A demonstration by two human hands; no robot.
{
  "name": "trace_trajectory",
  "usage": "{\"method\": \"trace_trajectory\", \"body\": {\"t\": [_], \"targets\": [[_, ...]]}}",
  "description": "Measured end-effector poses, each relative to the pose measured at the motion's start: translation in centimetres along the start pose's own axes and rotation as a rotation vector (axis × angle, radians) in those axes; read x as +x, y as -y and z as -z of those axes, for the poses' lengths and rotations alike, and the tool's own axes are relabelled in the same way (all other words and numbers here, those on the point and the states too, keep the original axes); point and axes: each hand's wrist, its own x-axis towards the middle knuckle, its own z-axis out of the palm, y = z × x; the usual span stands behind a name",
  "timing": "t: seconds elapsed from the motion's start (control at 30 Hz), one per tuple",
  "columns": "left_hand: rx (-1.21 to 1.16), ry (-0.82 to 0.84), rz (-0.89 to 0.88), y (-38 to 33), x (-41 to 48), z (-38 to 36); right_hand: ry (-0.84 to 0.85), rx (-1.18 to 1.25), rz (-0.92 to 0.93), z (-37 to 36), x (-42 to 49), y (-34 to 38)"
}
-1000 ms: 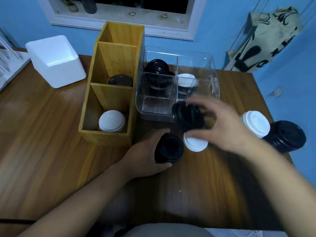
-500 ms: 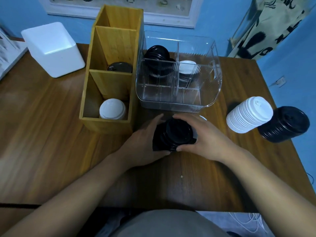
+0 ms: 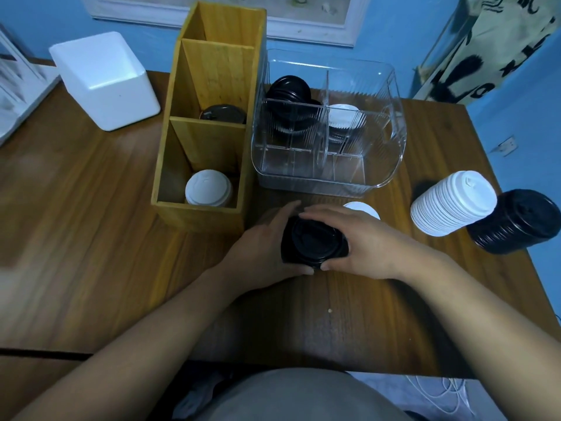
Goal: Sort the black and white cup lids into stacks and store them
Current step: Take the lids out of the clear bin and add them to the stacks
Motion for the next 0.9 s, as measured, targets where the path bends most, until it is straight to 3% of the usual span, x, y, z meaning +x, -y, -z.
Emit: {"method": "trace_trajectory", "body": {"t": [0.37,0.9], "targets": [[0.001,-0.009,-0.027,-0.1,-0.1,0.0,-0.121,-0.057,-0.048,-1.4,0.2,1.0],[0.017,-0.043,-0.103,-0.3,-0.3,0.1,-0.066,0.043,-0.022,-1.4,-0.7,0.5]]}}
